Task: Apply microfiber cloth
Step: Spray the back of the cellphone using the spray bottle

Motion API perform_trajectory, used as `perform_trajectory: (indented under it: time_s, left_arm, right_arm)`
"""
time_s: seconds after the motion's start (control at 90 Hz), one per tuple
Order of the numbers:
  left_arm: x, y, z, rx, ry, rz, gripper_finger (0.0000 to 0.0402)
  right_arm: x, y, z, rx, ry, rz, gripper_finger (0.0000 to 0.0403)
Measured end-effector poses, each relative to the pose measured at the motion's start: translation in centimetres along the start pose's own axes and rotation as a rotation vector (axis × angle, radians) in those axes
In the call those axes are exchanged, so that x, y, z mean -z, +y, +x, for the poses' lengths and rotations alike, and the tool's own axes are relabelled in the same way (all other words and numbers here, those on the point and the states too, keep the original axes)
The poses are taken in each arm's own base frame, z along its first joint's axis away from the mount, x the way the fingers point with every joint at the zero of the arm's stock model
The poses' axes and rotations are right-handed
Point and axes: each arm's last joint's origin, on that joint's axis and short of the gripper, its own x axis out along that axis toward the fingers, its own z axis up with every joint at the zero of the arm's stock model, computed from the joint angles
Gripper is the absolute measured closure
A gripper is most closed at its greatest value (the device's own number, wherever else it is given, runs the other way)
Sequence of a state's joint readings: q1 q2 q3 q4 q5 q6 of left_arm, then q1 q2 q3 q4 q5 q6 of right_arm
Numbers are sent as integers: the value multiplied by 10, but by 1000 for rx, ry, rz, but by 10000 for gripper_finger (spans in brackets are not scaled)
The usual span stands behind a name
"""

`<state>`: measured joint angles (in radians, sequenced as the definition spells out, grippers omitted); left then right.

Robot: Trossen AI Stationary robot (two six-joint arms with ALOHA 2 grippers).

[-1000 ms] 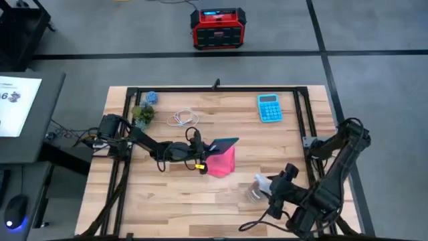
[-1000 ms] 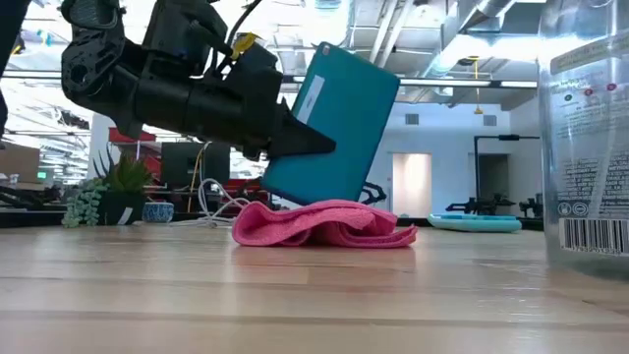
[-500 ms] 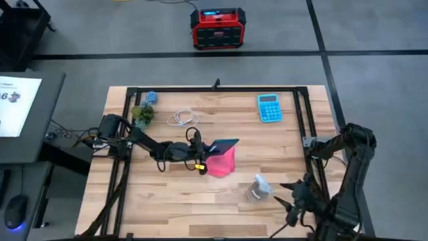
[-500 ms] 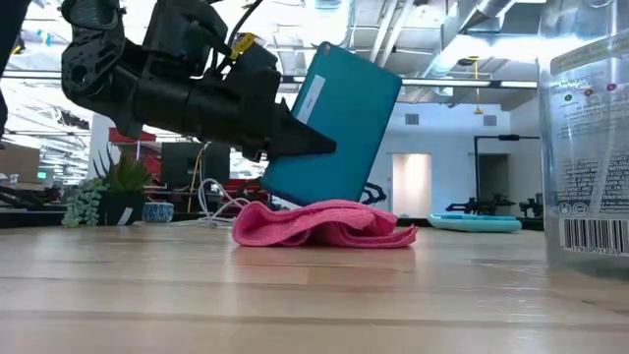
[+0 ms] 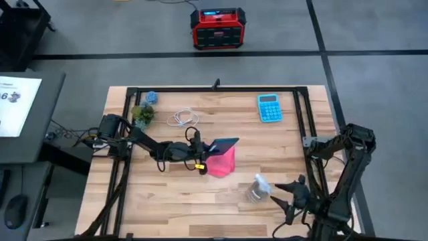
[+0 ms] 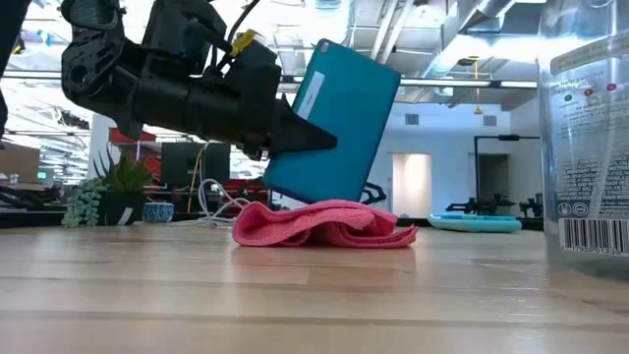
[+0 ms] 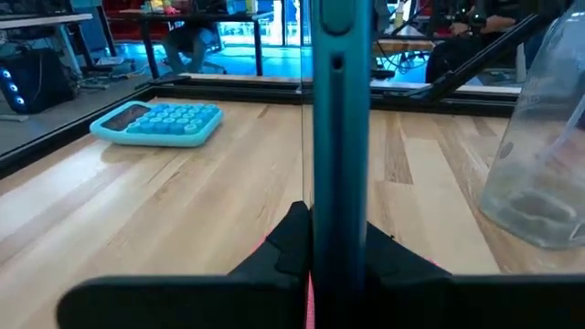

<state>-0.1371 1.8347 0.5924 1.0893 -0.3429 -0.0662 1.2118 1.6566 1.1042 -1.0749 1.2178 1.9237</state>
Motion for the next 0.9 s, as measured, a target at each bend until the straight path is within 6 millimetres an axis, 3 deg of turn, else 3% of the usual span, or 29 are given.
perform_trajectory:
  time_s: [0.589,0.767,0.9]
  left_arm:
    - [0,0,0,0,-1,-10,389]
    - [0,0,0,-1,-1,-10,389]
    - [0,0,0,-1,-1,-10,389]
  right_arm:
    - [-3,23,31,-18,44,-52,164]
    - [-4,22,26,-29,61,-67,164]
    - [-16,18,13,-65,69,-48,164]
